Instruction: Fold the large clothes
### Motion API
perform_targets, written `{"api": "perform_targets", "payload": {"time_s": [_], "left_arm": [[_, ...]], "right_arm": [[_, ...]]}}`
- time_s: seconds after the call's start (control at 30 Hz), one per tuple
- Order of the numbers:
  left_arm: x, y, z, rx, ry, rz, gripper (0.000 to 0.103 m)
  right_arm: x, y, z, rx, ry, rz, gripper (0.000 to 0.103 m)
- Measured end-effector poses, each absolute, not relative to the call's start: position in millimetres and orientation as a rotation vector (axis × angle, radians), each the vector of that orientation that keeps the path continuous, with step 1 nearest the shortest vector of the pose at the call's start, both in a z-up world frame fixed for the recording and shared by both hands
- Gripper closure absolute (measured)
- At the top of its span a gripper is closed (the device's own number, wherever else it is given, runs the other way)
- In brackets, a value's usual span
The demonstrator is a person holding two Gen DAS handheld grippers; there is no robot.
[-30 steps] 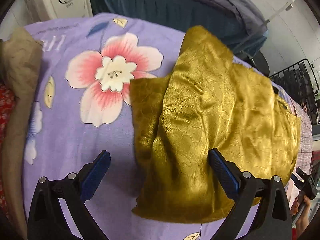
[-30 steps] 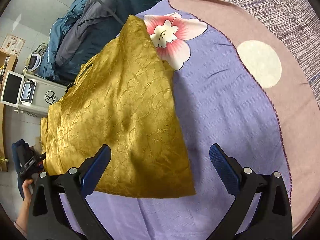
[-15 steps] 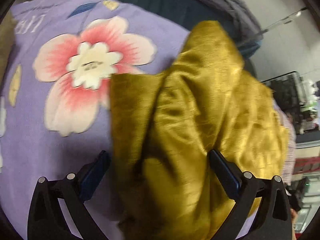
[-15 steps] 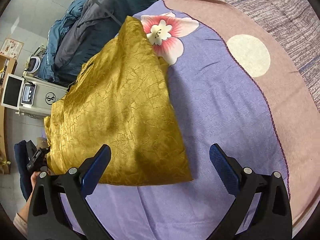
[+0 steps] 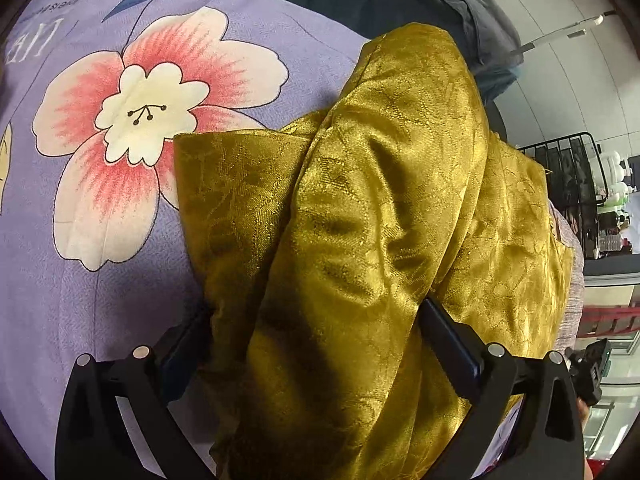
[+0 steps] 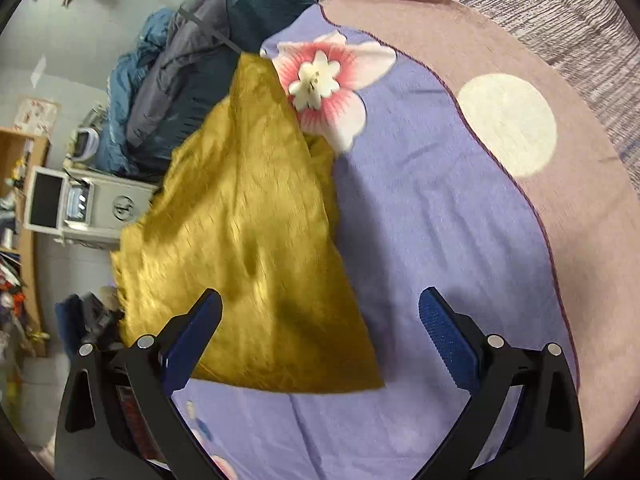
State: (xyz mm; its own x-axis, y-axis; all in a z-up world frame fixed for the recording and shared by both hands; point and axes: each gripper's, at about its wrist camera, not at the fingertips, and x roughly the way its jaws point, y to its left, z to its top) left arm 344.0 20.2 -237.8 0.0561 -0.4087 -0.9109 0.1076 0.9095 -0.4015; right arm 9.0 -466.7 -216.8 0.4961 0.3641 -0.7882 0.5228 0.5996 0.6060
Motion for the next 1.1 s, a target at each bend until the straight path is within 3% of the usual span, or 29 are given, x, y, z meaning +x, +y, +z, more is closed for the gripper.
{"api": "perform_targets", "payload": {"time_s": [0.47, 0.5, 0.57, 0.83, 0.93, 1.0, 1.03, 1.07, 1.1], "left_arm": [[402, -21, -252, -0.185, 1.599, -0.352, 0.005], [405, -24, -253, -0.177, 1.599, -0.345, 0.005], [410, -35, -254, -0.164, 1.596, -0.334, 0.005], [417, -51, -254, -0.154, 1.586, -0.326, 0.005], [409, -52, -258, -0.14, 1.584, -0.314, 0.005], [395, -49, -257, -0.133, 1.582, -0.299, 0.005], [395, -52, -257, -0.128, 1.581, -0.287, 0.005], [394, -56, -256, -0.122, 1.579, -0.276, 0.005], [394, -59, -255, -0.117, 1.576, -0.269, 0.005]], "right_arm": [[61, -474, -265, 1.028, 1.1, 0.128, 0.011], [65, -473, -265, 1.025, 1.104, 0.142, 0.013], [79, -468, -267, 1.02, 1.131, 0.18, 0.028], [98, -451, -273, 0.995, 1.179, 0.142, 0.027], [94, -446, -269, 0.96, 1.19, 0.056, 0.04], [94, -437, -268, 0.967, 1.197, 0.023, 0.053], [94, -431, -268, 0.983, 1.198, 0.021, 0.067], [94, -423, -267, 0.997, 1.191, 0.014, 0.076], [94, -414, -263, 0.986, 1.179, -0.005, 0.077]]}}
